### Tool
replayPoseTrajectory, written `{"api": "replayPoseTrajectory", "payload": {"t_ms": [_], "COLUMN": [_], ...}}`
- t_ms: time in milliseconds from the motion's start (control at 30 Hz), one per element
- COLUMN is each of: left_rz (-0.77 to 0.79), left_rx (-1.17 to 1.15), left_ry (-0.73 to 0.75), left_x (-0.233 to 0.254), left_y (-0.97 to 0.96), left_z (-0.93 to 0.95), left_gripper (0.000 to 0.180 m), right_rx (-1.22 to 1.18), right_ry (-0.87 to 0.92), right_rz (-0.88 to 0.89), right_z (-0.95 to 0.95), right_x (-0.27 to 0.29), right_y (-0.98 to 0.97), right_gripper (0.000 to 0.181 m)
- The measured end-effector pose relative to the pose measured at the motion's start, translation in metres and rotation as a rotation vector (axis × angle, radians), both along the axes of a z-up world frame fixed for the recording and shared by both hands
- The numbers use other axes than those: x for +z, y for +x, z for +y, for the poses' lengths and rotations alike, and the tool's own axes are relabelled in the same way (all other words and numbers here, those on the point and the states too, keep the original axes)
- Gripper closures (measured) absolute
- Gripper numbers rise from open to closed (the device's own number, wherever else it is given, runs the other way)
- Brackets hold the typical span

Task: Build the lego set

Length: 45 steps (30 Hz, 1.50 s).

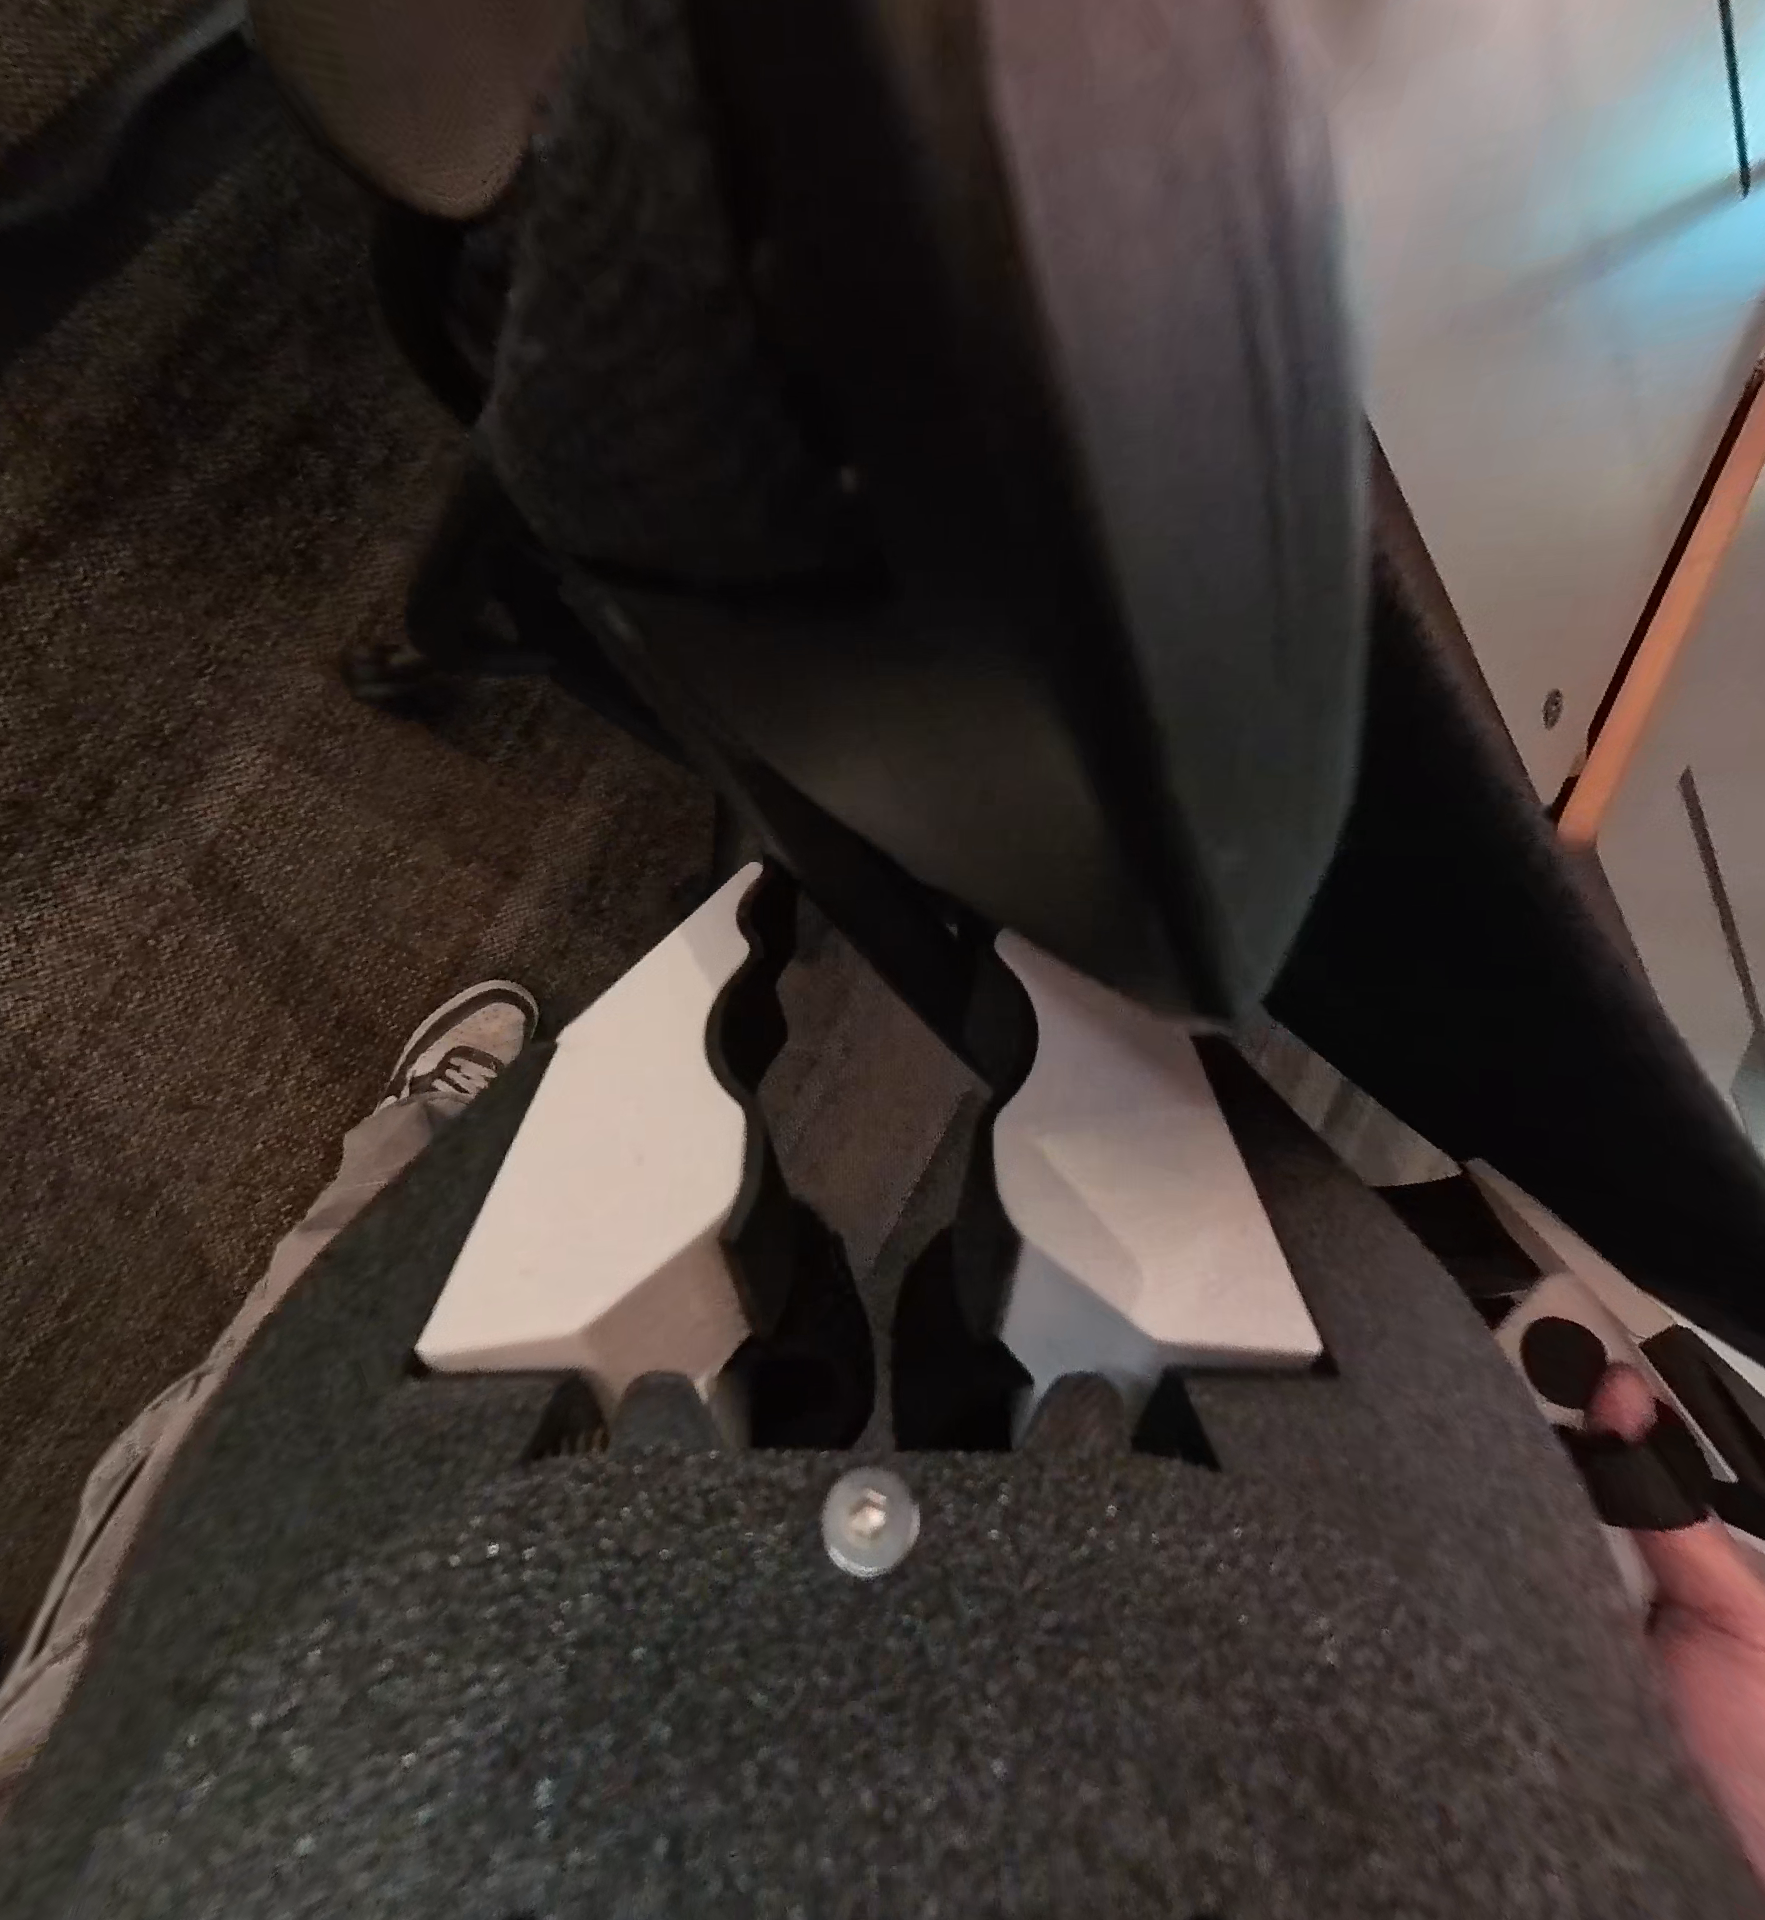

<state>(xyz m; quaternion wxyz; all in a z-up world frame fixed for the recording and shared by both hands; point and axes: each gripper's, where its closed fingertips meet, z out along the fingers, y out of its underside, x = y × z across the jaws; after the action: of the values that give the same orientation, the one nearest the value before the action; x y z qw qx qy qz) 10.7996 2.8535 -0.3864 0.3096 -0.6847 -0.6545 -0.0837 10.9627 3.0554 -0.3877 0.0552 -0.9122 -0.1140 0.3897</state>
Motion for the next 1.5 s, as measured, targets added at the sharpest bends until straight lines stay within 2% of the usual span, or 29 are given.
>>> {"api": "replayPoseTrajectory", "payload": {"t_ms": [67,133,200,233,267,300,400,433,500,533,567,633,667,733,767,800,833,867,900,933,1067,1500], "left_rz": [-0.022,-0.058,-0.019,0.034,0.097,0.176,0.485,0.547,0.563,0.54,0.52,0.472,0.473,0.509,0.517,0.546,0.581,0.613,0.64,0.656,0.632,0.626], "left_rx": [0.025,0.01,-0.099,-0.165,-0.231,-0.282,-0.432,-0.487,-0.59,-0.632,-0.68,-0.691,-0.686,-0.732,-0.772,-0.805,-0.832,-0.84,-0.822,-0.798,-0.736,-0.781], "left_ry": [0.012,0.091,0.196,0.239,0.241,0.192,0.043,0.015,-0.043,-0.048,0.003,0.061,0.077,0.141,0.139,0.108,0.059,-0.014,-0.086,-0.118,-0.081,-0.119], "left_x": [0.003,0.008,0.021,0.035,0.046,0.052,0.075,0.082,0.081,0.078,0.079,0.077,0.076,0.081,0.082,0.081,0.078,0.071,0.065,0.063,0.06,0.061], "left_y": [0.003,0.006,0.011,0.015,0.018,0.016,-0.016,-0.027,-0.04,-0.043,-0.04,-0.038,-0.036,-0.024,-0.018,-0.016,-0.018,-0.024,-0.035,-0.042,-0.037,0.036], "left_z": [-0.002,0.001,-0.007,-0.016,-0.031,-0.053,-0.091,-0.089,-0.075,-0.066,-0.056,-0.055,-0.057,-0.047,-0.04,-0.033,-0.029,-0.026,-0.025,-0.025,-0.033,-0.05], "left_gripper": [0.149,0.145,0.146,0.143,0.126,0.108,0.087,0.086,0.083,0.086,0.104,0.099,0.106,0.108,0.095,0.088,0.089,0.098,0.115,0.123,0.121,0.122], "right_rx": [0.025,0.097,0.263,0.362,0.454,0.522,0.664,0.722,0.775,0.793,0.817,0.874,0.898,0.91,0.928,0.948,0.971,0.99,0.993,0.988,0.963,0.914], "right_ry": [-0.001,0.011,0.186,0.289,0.394,0.481,0.667,0.718,0.79,0.789,0.788,0.8,0.812,0.879,0.888,0.896,0.886,0.879,0.872,0.869,0.839,0.81], "right_rz": [0.032,0.126,0.228,0.256,0.257,0.205,0.199,0.153,0.136,0.134,0.113,0.074,0.069,0.029,0.039,0.032,0.008,-0.015,-0.032,-0.039,-0.098,-0.162], "right_z": [-0.003,-0.004,-0.005,-0.003,0.003,0.015,0.044,0.052,0.057,0.056,0.057,0.056,0.053,0.057,0.057,0.056,0.054,0.053,0.051,0.048,0.037,0.019], "right_x": [0.005,0.007,0.027,0.036,0.043,0.045,0.067,0.069,0.078,0.079,0.075,0.066,0.064,0.064,0.064,0.062,0.06,0.059,0.059,0.058,0.053,0.049], "right_y": [-0.002,0.002,0.018,0.033,0.048,0.063,0.066,0.061,0.041,0.031,0.024,0.011,0.006,0.001,0.002,0.004,0.008,0.011,0.013,0.013,0.023,0.101], "right_gripper": [0.147,0.14,0.148,0.143,0.128,0.116,0.105,0.101,0.1,0.103,0.105,0.11,0.112,0.117,0.119,0.119,0.119,0.12,0.12,0.12,0.119,0.12]}}
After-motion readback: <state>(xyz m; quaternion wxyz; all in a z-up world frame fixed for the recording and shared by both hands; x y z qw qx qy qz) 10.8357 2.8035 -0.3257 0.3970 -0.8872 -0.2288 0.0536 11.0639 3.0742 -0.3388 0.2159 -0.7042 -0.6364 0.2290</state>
